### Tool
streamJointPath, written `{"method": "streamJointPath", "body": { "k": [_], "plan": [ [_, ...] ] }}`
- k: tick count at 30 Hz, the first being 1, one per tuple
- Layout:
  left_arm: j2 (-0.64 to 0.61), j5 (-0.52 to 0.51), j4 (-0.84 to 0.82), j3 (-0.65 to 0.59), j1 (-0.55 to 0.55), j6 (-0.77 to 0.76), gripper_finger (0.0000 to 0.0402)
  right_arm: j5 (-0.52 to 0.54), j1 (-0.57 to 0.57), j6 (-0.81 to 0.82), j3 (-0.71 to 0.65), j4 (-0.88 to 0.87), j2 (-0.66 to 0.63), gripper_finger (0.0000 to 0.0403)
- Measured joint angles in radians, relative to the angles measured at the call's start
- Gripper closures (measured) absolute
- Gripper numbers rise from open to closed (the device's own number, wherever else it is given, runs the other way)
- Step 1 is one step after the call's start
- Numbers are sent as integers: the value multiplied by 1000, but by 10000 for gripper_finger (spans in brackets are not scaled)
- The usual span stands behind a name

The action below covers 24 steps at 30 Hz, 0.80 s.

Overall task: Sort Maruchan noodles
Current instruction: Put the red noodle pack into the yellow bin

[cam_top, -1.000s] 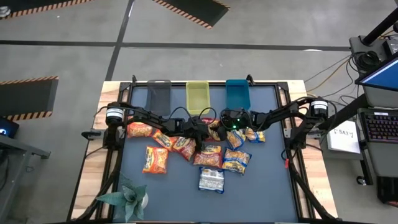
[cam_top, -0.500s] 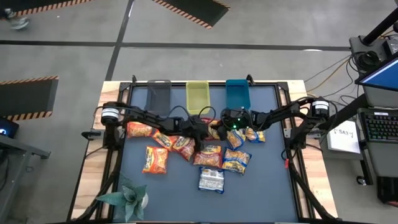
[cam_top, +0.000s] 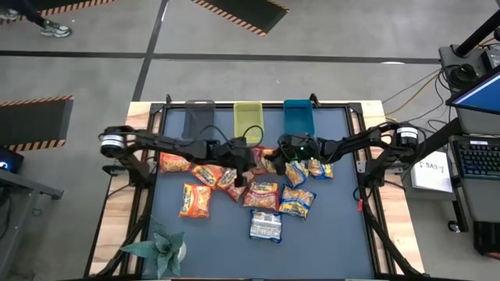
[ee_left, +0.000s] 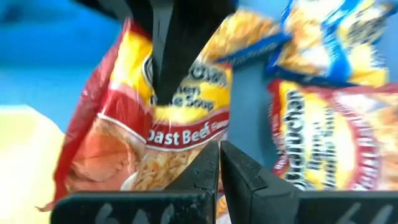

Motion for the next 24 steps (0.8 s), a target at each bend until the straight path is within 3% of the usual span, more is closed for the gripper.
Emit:
{"method": "streamJointPath", "body": {
  "k": [10, 19, 24],
  "plan": [
    [-285, 1, 3, -72, -5, 148, 402, 1, -3, -52, 0, -8, -167, 350],
    [-485, 7, 431, -292, -5, 152, 402, 31, -60, -234, 136, -75, -237, 350],
    [-591, -37, 479, -344, -3, 151, 402, 64, -106, -394, 287, -148, -152, 350]
  ]
}}
